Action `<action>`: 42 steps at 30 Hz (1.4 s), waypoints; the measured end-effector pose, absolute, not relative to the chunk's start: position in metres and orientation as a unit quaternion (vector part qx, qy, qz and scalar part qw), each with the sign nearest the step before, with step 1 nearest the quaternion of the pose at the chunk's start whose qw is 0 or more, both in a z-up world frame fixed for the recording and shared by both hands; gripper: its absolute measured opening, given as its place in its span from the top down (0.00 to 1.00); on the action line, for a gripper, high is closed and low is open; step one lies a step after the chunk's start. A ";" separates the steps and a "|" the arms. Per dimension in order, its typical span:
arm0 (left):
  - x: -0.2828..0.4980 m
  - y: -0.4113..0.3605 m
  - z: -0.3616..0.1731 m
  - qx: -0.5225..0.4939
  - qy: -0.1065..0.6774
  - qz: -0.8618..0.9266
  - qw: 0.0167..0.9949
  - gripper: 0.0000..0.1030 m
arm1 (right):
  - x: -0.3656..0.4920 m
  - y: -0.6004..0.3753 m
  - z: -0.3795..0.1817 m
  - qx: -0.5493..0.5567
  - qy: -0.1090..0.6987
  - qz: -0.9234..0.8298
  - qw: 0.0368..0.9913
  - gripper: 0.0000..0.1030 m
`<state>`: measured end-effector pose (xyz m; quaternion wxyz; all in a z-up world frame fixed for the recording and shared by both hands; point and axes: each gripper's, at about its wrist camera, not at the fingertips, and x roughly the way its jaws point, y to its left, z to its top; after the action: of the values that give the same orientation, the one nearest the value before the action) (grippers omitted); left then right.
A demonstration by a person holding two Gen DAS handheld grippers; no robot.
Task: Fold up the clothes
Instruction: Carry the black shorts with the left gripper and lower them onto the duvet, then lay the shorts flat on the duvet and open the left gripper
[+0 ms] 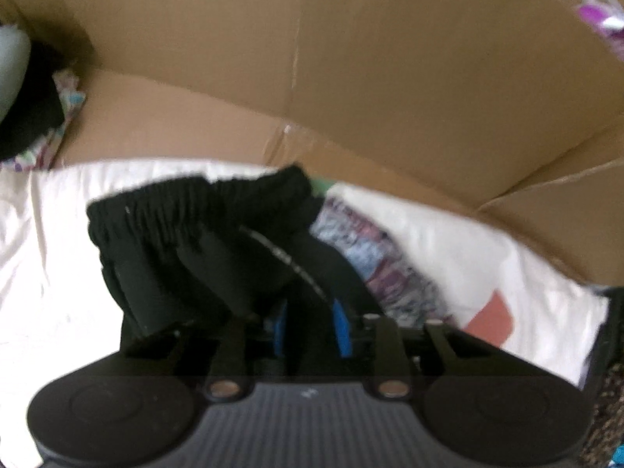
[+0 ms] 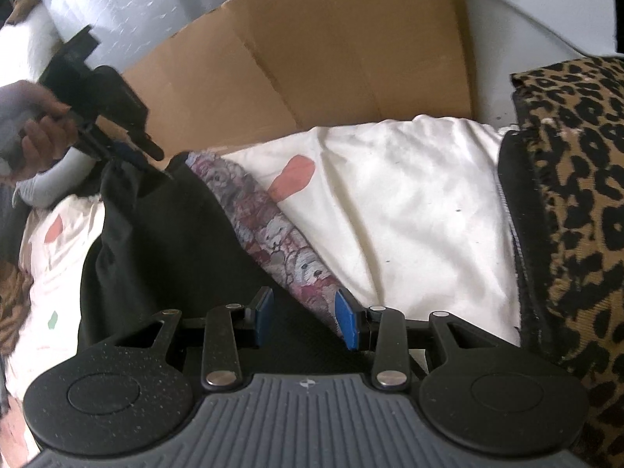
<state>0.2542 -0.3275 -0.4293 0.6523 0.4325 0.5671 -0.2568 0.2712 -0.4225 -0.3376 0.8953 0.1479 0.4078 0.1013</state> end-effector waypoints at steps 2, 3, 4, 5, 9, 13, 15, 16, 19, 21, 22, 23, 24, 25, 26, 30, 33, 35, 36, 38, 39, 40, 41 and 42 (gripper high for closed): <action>0.259 -0.323 -0.438 0.431 0.569 -0.251 0.654 0.63 | 0.275 -0.421 -0.340 0.143 0.413 0.109 0.893 0.59; 0.262 -0.321 -0.440 0.422 0.573 -0.248 0.657 0.61 | 0.277 -0.421 -0.341 0.143 0.415 0.112 0.892 0.59; 0.265 -0.319 -0.443 0.414 0.576 -0.246 0.661 0.60 | 0.278 -0.420 -0.342 0.142 0.415 0.115 0.891 0.59; 0.267 -0.317 -0.445 0.405 0.579 -0.244 0.664 0.59 | 0.279 -0.419 -0.342 0.138 0.415 0.118 0.891 0.59; 0.269 -0.310 -0.451 0.396 0.584 -0.246 0.664 0.56 | 0.282 -0.412 -0.344 0.121 0.417 0.138 0.890 0.59; 0.278 -0.303 -0.459 0.383 0.601 -0.228 0.664 0.64 | 0.284 -0.406 -0.350 0.104 0.425 0.146 0.887 0.59; 0.286 -0.301 -0.462 0.376 0.610 -0.220 0.662 0.69 | 0.285 -0.405 -0.352 0.100 0.429 0.150 0.885 0.58; 0.288 -0.302 -0.462 0.378 0.612 -0.218 0.660 0.70 | 0.285 -0.405 -0.353 0.094 0.429 0.153 0.885 0.58; 0.292 -0.301 -0.458 0.375 0.618 -0.218 0.656 0.83 | 0.286 -0.405 -0.354 0.078 0.433 0.164 0.883 0.58; 0.291 -0.298 -0.453 0.376 0.616 -0.225 0.655 0.88 | 0.286 -0.407 -0.354 0.072 0.435 0.169 0.881 0.58; 0.290 -0.297 -0.450 0.383 0.611 -0.230 0.654 0.89 | 0.287 -0.408 -0.355 0.071 0.436 0.173 0.880 0.58; 0.287 -0.298 -0.448 0.395 0.603 -0.239 0.650 0.91 | 0.287 -0.408 -0.355 0.068 0.438 0.176 0.879 0.58; 0.284 -0.298 -0.445 0.403 0.598 -0.247 0.647 0.93 | 0.288 -0.408 -0.356 0.064 0.440 0.180 0.877 0.58; 0.282 -0.297 -0.441 0.405 0.596 -0.254 0.645 0.93 | 0.288 -0.407 -0.357 0.059 0.442 0.184 0.876 0.58; 0.280 -0.297 -0.437 0.406 0.595 -0.260 0.643 0.94 | 0.288 -0.406 -0.357 0.051 0.443 0.189 0.875 0.58; 0.276 -0.298 -0.417 0.408 0.587 -0.282 0.640 0.94 | 0.286 -0.402 -0.352 0.020 0.440 0.198 0.876 0.91; 0.271 -0.302 -0.402 0.408 0.579 -0.303 0.637 0.95 | 0.282 -0.411 -0.345 0.051 0.436 0.191 0.878 0.99; 0.267 -0.303 -0.391 0.400 0.571 -0.320 0.642 0.95 | 0.279 -0.418 -0.340 0.084 0.432 0.184 0.879 1.00; 0.265 -0.304 -0.386 0.396 0.566 -0.329 0.644 0.95 | 0.277 -0.422 -0.337 0.098 0.429 0.182 0.879 1.00; 0.259 -0.307 -0.379 0.389 0.558 -0.348 0.645 0.95 | 0.271 -0.424 -0.332 0.107 0.422 0.177 0.883 1.00; 0.257 -0.308 -0.378 0.384 0.556 -0.353 0.647 0.95 | 0.269 -0.425 -0.330 0.106 0.418 0.173 0.885 1.00; 0.255 -0.310 -0.377 0.382 0.556 -0.355 0.648 0.95 | 0.267 -0.425 -0.328 0.105 0.415 0.169 0.888 1.00; 0.253 -0.311 -0.378 0.381 0.555 -0.356 0.648 0.95 | 0.265 -0.425 -0.327 0.104 0.413 0.164 0.890 1.00; 0.251 -0.313 -0.380 0.378 0.556 -0.355 0.650 0.95 | 0.264 -0.425 -0.326 0.104 0.413 0.159 0.891 1.00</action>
<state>0.2510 -0.3131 -0.3795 0.6496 0.3782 0.5559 -0.3549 0.2644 -0.4253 -0.3265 0.8908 0.1043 0.4126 0.1591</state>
